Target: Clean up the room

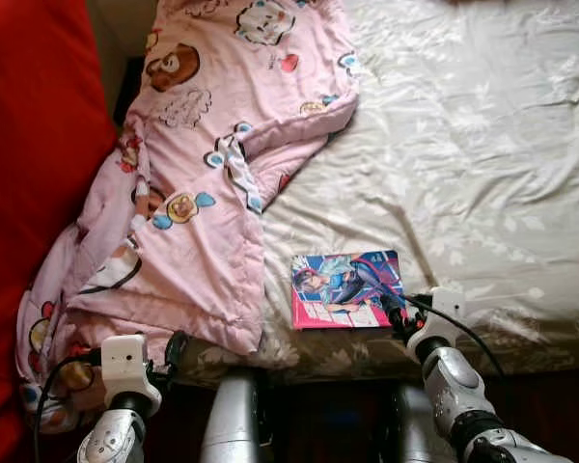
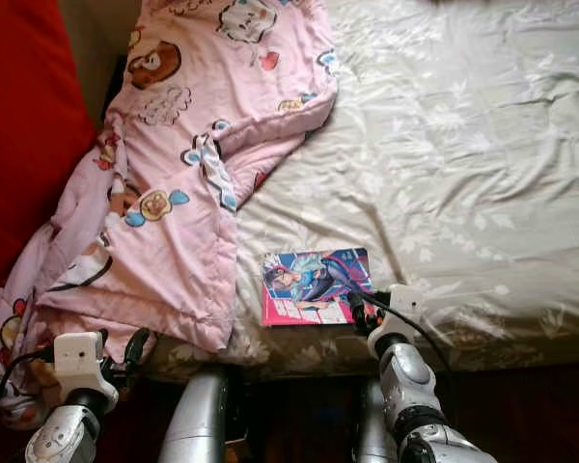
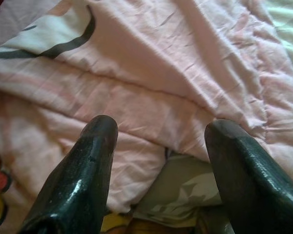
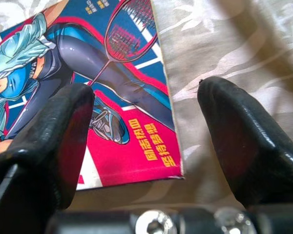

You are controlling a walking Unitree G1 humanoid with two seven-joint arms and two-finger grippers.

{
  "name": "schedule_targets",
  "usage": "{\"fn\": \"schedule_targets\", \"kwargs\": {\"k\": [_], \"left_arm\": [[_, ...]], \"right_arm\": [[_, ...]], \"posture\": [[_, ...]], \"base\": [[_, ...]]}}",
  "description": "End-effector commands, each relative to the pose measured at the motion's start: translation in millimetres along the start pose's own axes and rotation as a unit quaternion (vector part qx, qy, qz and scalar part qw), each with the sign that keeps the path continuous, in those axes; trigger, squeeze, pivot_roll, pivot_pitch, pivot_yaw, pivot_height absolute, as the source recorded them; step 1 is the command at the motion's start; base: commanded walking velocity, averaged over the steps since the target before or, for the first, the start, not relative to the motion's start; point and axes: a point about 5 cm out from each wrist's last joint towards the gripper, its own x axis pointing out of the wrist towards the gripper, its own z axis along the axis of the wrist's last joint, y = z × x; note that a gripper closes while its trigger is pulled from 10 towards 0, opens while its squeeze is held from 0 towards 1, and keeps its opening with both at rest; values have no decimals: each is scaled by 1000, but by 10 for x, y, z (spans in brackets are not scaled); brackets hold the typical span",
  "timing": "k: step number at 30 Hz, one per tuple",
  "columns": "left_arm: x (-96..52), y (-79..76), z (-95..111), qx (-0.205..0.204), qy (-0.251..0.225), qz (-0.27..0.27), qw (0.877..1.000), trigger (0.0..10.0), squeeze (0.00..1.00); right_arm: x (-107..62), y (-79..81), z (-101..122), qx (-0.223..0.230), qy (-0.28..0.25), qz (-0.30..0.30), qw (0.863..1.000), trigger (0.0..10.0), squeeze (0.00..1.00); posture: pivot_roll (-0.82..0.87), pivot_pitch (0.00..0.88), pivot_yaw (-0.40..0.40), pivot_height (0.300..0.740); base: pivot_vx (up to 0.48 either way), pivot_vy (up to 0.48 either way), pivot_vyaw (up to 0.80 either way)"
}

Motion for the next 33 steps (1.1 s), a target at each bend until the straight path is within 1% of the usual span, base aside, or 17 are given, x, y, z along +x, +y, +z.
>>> {"fn": "schedule_targets", "kwargs": {"k": [1,6,9,15,16,17,18,19,22,23,24,25,26,28,30,32,33], "left_arm": [[-99,73,-80,-3,25,12,1000,10000,0],[-198,138,-79,12,36,12,999,10000,0],[-216,177,-52,16,37,16,999,10000,0],[-222,205,-11,13,35,19,999,10000,0],[-222,215,15,13,33,19,999,10000,0],[-225,228,36,17,32,18,999,10000,0],[-225,228,36,17,32,18,999,10000,0],[-231,243,52,21,32,18,999,10000,0],[-250,268,60,26,34,18,999,10000,0],[-250,268,60,26,34,18,999,10000,0],[-258,269,61,27,35,18,999,10000,0],[-264,264,65,27,35,18,999,10000,0],[-264,264,65,27,35,18,999,10000,0],[-270,254,79,28,36,16,999,10000,0],[-267,253,93,30,36,15,999,10000,0],[-261,254,108,31,37,13,999,10000,0],[-259,256,115,35,37,12,999,10000,0]], "right_arm": [[-38,22,-119,26,16,4,1000,10000,0],[-74,33,-217,87,24,7,996,10000,0],[-93,20,-260,107,28,-3,994,10000,0],[-112,30,-309,111,34,-5,993,10000,0],[-124,38,-339,126,36,-6,991,10000,0],[-144,22,-372,152,34,-16,988,10000,0],[-144,22,-372,152,34,-16,988,10000,0],[-170,-7,-409,186,31,-28,982,10000,0],[-222,-45,-487,254,26,-40,966,10000,0],[-222,-45,-487,254,26,-40,966,10000,0],[-234,-48,-507,267,25,-40,962,10000,0],[-253,-58,-534,291,23,-42,955,10000,0],[-253,-58,-534,291,23,-42,955,10000,0],[-287,-90,-578,339,15,-52,939,10000,0],[-328,-97,-647,392,15,-58,918,10000,0],[-339,-77,-678,398,22,-54,915,10000,0],[-348,-63,-702,392,29,-53,918,10000,0]], "posture": [[169,355,154,621],[203,359,175,621],[213,362,184,621],[219,364,198,621],[226,365,205,621],[233,363,211,621],[233,363,211,621],[235,365,218,621],[238,371,224,621],[238,371,224,621],[239,371,224,621],[242,372,226,621],[242,372,226,621],[244,367,226,621],[242,365,225,621],[249,367,227,621],[249,367,227,621]], "base": [[0,0,0],[0,0,0],[0,0,0],[0,0,0],[0,0,0],[0,0,0],[0,0,0],[0,0,0],[0,0,0],[0,0,0],[0,0,0],[0,0,0],[0,0,0],[0,0,0],[0,0,0],[0,0,0],[0,0,0]]}}
